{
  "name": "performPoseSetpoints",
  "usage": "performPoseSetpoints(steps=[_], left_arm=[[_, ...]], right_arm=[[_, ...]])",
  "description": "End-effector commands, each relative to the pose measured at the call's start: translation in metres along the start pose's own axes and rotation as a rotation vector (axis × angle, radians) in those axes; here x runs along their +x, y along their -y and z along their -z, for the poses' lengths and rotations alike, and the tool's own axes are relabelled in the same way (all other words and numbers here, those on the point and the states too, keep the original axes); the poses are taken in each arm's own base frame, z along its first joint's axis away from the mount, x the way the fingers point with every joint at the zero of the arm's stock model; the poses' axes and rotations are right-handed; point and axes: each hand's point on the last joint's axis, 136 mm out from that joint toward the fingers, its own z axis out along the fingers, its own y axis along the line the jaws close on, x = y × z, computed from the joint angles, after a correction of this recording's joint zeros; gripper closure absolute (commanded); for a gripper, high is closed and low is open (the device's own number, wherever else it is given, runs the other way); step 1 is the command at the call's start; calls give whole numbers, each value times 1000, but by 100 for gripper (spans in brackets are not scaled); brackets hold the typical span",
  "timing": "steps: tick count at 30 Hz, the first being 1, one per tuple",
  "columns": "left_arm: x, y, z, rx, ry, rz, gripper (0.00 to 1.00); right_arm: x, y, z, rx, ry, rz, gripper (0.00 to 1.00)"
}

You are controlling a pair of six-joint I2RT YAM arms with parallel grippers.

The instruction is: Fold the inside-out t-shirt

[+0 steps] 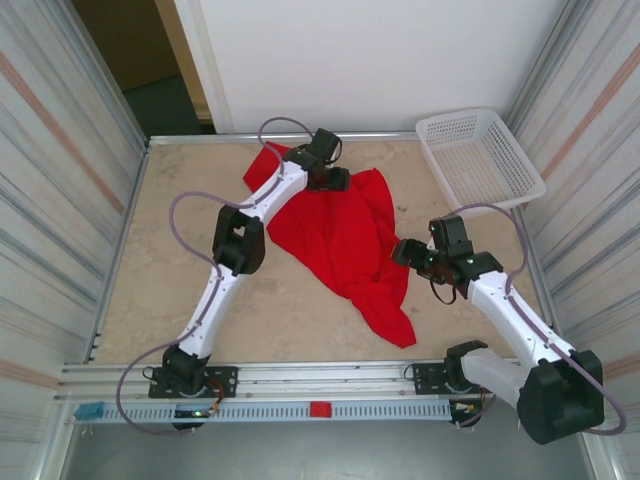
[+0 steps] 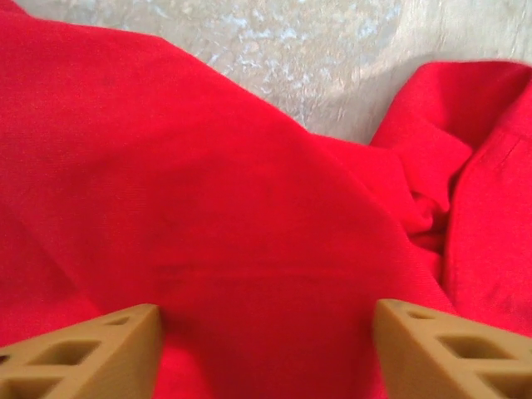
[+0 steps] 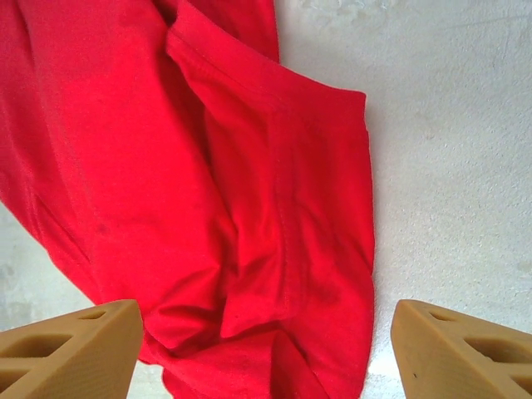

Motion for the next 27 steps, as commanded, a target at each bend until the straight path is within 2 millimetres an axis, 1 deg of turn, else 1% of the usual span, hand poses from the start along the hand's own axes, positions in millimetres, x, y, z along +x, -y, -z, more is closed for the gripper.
performPoseSetpoints(steps=[1, 2, 3, 4, 5, 8, 10, 11, 12, 13, 15, 16, 18, 20, 21, 22, 24, 25, 27], left_arm=[[-13, 4, 4, 38, 31, 15, 74], [-16, 5, 6, 49, 38, 14, 92], [-21, 6, 13, 53, 50, 13, 100], [-26, 10, 22, 60, 68, -1, 100], [-31, 12, 32, 58, 89, -16, 100], [-48, 24, 85, 58, 190, -58, 100], [-53, 27, 131, 69, 275, -55, 100], [-51, 26, 150, 73, 303, -40, 100], [-46, 22, 176, 81, 337, -16, 100], [-39, 17, 197, 81, 367, 4, 100], [-16, 1, 230, 76, 407, 66, 100], [0, -10, 241, 71, 425, 101, 100], [35, -29, 258, 75, 454, 172, 100], [77, -56, 265, 41, 452, 248, 100], [102, -72, 268, 15, 448, 296, 100], [127, -88, 268, -9, 449, 342, 86], [172, -118, 264, -51, 444, 431, 49], [193, -133, 261, -73, 432, 470, 40], [221, -153, 262, -106, 413, 509, 33]], right_arm=[[-11, -12, 14, -32, 32, 10, 23], [-11, -12, 15, -32, 32, 12, 24], [-11, -12, 16, -31, 31, 13, 24], [-11, -13, 16, -30, 29, 17, 24], [-14, -15, 22, -42, 49, 21, 24], [-14, -17, 26, -55, 52, 25, 24], [-11, -18, 26, -63, 42, 26, 24], [-9, -19, 26, -66, 37, 28, 24], [-6, -19, 24, -69, 26, 33, 24], [-2, -19, 23, -71, 17, 38, 24], [4, -19, 20, -78, -1, 49, 24], [9, -19, 18, -82, -15, 54, 24], [17, -21, 13, -87, -39, 67, 24], [24, -22, 10, -81, -59, 83, 24], [29, -23, 8, -78, -70, 96, 24], [33, -24, 7, -76, -79, 110, 24], [42, -23, 4, -61, -97, 138, 24], [46, -24, 4, -60, -107, 156, 24], [56, -24, 0, -60, -129, 189, 24]])
